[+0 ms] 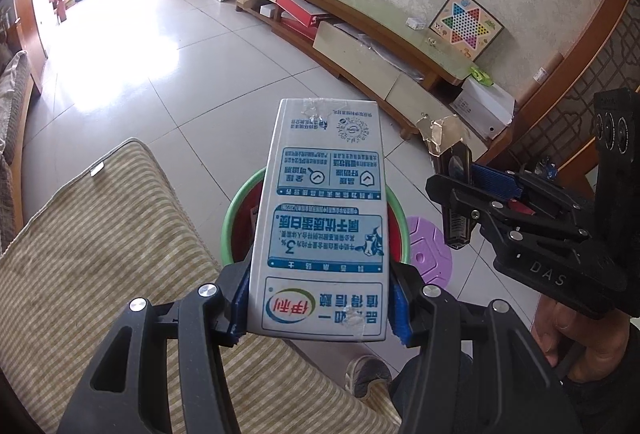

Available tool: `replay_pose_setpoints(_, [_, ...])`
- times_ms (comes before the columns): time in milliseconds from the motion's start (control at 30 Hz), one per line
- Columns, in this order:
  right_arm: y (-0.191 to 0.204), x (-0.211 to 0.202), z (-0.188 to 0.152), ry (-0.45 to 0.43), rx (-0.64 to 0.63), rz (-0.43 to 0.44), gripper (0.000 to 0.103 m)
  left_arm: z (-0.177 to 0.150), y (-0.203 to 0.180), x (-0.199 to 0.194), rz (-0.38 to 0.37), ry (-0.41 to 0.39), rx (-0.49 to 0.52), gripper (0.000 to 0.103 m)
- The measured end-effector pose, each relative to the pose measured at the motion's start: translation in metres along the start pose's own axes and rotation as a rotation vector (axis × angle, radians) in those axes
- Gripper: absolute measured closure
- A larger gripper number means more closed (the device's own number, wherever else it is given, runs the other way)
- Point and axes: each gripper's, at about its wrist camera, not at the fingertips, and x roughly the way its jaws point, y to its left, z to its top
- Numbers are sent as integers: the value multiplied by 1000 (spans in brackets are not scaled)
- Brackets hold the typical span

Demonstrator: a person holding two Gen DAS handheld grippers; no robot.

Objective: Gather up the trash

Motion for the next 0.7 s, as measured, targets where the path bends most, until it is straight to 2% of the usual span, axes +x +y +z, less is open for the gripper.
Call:
replay_pose_setpoints(100, [-6,6,1,12,13,3,57,5,-3,8,9,13,3,51])
replay_pose_setpoints(167, [-6,8,1,16,7,0,56,7,-4,11,15,15,0,42])
replay_pose_setpoints(233, [-6,10,2,20,6,-3,43,6,-5,11,11,11,6,24])
replay_pose_setpoints(267, [-6,10,2,12,8,-9,27,7,-6,10,14,11,11,21])
replay_pose_setpoints(300, [-6,8,2,-2,11,-17,20,6,-6,10,17,10,16,19])
replay_pose_setpoints(333, [-5,7,2,-11,10,-18,20,5,-6,9,23,13,19,18])
replay_pose_setpoints(400, [-4,7,3,-12,13,-17,10,3,-2,7,34,13,19,17])
replay_pose_setpoints(700, [9,-1,7,-31,4,-28,5,-7,18,-19,69,-30,-11,10])
